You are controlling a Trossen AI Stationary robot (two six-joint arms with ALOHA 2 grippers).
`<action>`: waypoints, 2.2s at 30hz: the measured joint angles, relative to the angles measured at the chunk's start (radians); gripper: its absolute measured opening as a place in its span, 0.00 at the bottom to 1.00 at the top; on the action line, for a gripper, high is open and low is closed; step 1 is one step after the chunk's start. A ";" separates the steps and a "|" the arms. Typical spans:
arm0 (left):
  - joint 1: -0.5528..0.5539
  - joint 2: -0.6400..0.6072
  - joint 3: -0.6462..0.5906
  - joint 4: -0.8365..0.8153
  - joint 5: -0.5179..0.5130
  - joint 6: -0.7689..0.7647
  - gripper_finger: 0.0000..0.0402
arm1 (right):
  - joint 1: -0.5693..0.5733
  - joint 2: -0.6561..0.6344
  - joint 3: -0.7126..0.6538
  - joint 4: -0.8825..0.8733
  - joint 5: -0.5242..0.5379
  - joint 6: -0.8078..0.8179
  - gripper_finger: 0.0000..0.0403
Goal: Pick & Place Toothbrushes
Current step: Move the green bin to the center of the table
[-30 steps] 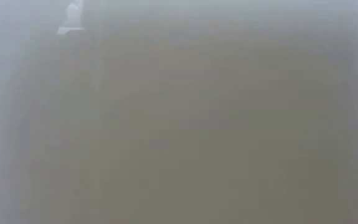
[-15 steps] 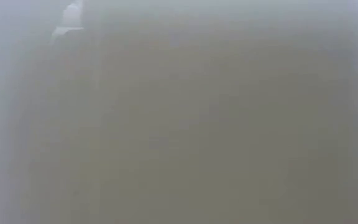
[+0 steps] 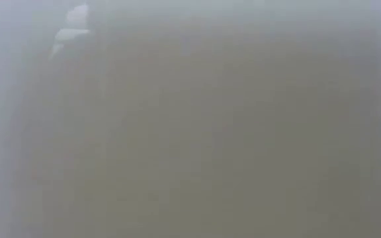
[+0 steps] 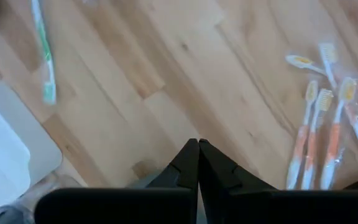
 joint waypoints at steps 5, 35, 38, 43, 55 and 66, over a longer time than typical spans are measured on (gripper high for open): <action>-0.002 0.000 0.000 -0.007 0.000 -0.012 0.00 | 0.188 0.000 0.000 -0.014 0.110 0.114 0.00; -0.002 0.000 0.000 0.000 0.000 -0.018 0.00 | 0.888 -0.001 -0.322 0.025 0.182 1.078 0.00; -0.002 0.000 0.000 0.000 0.000 -0.021 0.00 | 0.894 -0.001 -0.386 0.125 0.159 1.092 0.00; -0.002 0.000 0.000 0.004 0.000 -0.045 0.00 | 0.879 -0.001 -0.463 0.146 0.150 1.113 0.00; -0.072 0.000 0.000 0.005 0.000 -0.084 0.00 | 0.723 -0.001 -0.515 0.223 0.214 0.882 0.00; -0.157 0.000 0.000 0.008 0.000 -0.101 0.00 | 0.593 0.000 -0.515 0.310 0.216 0.685 0.00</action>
